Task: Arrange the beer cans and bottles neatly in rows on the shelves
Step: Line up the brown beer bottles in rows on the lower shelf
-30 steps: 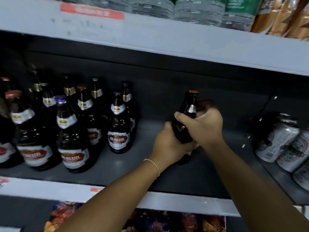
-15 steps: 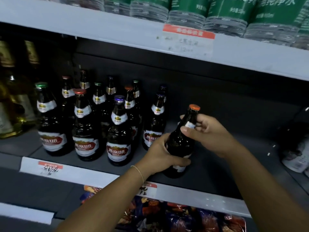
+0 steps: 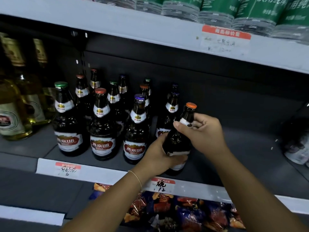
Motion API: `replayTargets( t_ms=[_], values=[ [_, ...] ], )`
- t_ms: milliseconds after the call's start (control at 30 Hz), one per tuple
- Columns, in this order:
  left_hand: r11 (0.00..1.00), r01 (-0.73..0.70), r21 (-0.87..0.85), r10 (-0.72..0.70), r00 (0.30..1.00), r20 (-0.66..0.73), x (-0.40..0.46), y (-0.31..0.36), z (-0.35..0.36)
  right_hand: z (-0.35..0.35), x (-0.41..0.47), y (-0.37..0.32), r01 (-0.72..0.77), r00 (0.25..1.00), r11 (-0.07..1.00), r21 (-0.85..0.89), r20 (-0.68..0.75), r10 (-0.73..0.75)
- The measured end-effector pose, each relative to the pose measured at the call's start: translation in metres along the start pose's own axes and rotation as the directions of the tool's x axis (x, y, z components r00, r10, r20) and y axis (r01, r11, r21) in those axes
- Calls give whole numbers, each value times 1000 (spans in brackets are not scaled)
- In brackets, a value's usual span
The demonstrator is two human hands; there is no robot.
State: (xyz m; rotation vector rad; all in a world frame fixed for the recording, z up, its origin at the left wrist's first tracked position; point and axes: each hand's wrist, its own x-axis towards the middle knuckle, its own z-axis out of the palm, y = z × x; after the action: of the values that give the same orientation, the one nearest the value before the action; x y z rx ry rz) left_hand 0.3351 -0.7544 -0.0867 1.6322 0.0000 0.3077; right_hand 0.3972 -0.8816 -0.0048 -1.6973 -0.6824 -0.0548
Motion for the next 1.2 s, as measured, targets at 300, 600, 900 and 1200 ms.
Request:
replayTargets(
  t_ms=[300,600,900,1200],
  values=[
    [898,-148,415,233,958,-164,-23,-18,-4,24,-5,0,-3,997,1000,-12,-83,2],
    [501,91,861,252,936,-246,-34,-25,-3,18,-6,9,13,1000,999,-45,24,-12],
    [563,29,826,285,931,-227,-35,-32,-11,10,-40,69,-131,972,985,113,211,106],
    [643,-4,766,299,922,-246,-37,-31,-17,21,-44,84,-131,983,982,133,143,112]
  ],
)
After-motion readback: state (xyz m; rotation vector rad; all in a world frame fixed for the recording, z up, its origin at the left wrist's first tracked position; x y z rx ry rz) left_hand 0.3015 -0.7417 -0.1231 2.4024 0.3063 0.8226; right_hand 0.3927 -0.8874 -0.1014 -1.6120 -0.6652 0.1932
